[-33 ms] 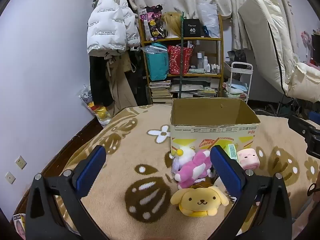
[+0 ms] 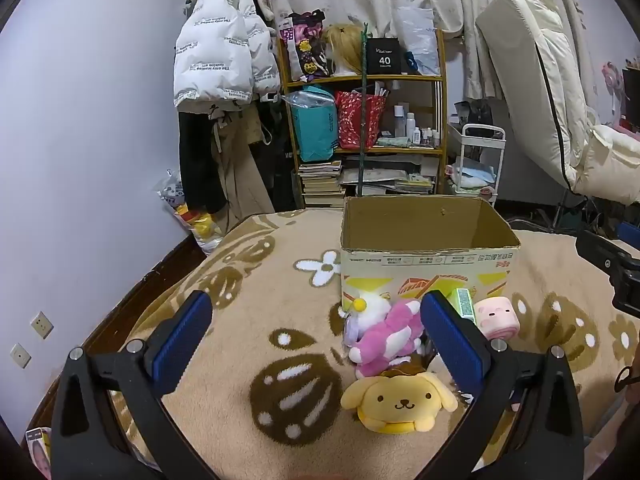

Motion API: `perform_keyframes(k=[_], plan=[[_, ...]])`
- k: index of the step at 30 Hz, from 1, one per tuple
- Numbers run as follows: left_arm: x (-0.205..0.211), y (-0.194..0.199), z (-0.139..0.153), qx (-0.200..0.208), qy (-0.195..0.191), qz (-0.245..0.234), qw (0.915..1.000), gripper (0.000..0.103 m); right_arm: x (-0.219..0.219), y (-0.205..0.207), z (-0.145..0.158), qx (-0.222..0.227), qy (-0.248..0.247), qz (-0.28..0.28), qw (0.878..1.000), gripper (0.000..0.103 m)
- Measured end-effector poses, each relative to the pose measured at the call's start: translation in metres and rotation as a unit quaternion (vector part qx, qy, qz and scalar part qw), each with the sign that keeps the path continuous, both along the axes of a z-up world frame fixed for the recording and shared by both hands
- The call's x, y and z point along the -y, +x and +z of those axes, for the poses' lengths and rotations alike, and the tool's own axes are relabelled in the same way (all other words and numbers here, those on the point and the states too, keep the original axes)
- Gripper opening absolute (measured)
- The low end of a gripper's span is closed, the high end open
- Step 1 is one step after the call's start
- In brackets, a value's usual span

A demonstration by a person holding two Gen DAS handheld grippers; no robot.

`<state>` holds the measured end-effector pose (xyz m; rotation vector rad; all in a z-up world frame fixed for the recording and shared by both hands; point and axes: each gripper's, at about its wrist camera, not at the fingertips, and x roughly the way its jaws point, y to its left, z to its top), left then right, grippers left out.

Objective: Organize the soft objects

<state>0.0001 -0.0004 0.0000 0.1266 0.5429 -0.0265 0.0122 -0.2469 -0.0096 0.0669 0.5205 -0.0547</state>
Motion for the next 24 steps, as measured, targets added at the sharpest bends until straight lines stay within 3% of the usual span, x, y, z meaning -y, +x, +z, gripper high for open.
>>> perform_keyframes(k=[24], plan=[[0.0011,0.0000,0.0004,0.004,-0.001,-0.003,1.0000,0.103,-0.0014,-0.0013,0.0023,0.003,-0.004,-0.001,1.000,0.103]])
